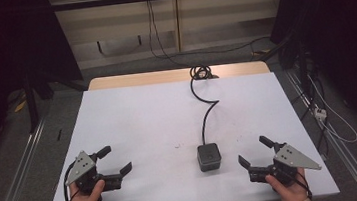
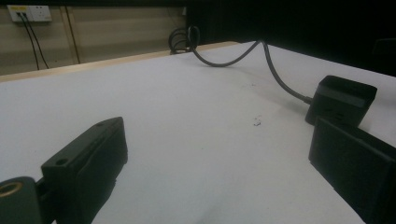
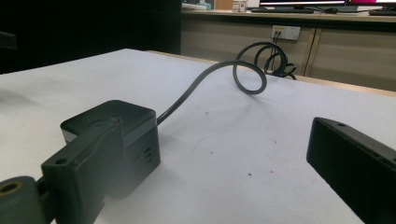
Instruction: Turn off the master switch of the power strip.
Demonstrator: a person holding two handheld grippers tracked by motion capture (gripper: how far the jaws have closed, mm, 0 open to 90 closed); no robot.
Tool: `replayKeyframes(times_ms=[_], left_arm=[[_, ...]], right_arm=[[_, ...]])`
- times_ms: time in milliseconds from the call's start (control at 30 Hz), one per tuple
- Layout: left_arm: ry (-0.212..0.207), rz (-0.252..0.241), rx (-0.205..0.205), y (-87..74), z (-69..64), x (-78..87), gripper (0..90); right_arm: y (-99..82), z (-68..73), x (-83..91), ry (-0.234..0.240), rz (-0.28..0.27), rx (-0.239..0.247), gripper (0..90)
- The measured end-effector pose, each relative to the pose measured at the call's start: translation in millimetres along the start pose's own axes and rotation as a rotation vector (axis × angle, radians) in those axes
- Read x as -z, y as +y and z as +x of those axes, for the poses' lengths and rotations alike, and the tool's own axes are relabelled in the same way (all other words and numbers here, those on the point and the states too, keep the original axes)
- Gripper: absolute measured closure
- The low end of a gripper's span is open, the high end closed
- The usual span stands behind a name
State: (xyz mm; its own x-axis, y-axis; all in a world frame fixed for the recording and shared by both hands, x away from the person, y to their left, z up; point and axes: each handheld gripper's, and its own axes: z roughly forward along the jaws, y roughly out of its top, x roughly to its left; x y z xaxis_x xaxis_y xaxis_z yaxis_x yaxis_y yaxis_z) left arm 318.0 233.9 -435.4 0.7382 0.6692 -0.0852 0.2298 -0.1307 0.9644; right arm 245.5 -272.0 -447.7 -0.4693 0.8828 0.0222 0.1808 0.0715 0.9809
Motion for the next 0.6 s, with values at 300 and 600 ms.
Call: replayKeyframes(times_ms=[300, 600], left_arm=[[0.000, -0.002, 0.000, 0.1, 0.4, 0.3, 4.2], [0.001, -0.003, -0.006, 0.5, 0.8, 0.5, 4.2]], right_arm=[[0.2, 0.3, -0.7, 0.004, 0.002, 0.004, 4.3], [0.9, -0.4, -2.4, 0.005, 0.002, 0.002, 4.6]])
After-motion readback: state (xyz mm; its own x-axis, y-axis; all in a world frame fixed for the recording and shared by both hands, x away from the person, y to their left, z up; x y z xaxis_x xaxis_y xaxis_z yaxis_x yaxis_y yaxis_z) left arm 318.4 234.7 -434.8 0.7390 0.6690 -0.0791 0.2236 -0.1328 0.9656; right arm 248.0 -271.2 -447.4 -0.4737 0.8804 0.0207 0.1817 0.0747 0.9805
